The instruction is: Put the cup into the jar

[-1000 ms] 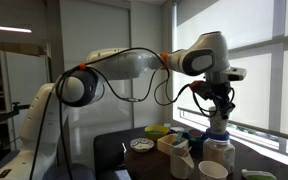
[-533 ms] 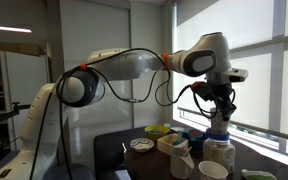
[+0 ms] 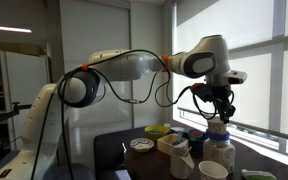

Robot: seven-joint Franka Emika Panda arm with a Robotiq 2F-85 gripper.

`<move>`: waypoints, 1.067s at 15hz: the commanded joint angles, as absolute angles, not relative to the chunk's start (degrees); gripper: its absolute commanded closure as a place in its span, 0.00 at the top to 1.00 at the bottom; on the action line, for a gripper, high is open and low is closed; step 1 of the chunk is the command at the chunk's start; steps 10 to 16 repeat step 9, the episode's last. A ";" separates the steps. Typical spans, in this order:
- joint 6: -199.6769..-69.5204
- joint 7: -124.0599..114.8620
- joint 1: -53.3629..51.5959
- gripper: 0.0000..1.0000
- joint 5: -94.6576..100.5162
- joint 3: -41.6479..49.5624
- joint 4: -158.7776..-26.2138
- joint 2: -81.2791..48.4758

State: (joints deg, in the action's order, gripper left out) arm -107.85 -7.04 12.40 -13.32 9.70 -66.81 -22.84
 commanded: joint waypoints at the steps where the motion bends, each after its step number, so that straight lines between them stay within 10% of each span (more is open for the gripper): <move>1: -107.05 -8.17 11.99 0.55 -12.78 9.83 -65.88 -23.25; 6: -114.06 -0.56 14.05 0.90 -19.82 7.99 -69.81 -17.46; 7: -111.69 -4.02 12.88 0.73 -16.67 9.27 -66.69 -21.40; 9: -112.62 -2.25 13.26 0.86 -17.95 9.08 -67.05 -19.52; 16: -112.62 -2.25 13.26 0.86 -17.95 9.08 -67.05 -19.52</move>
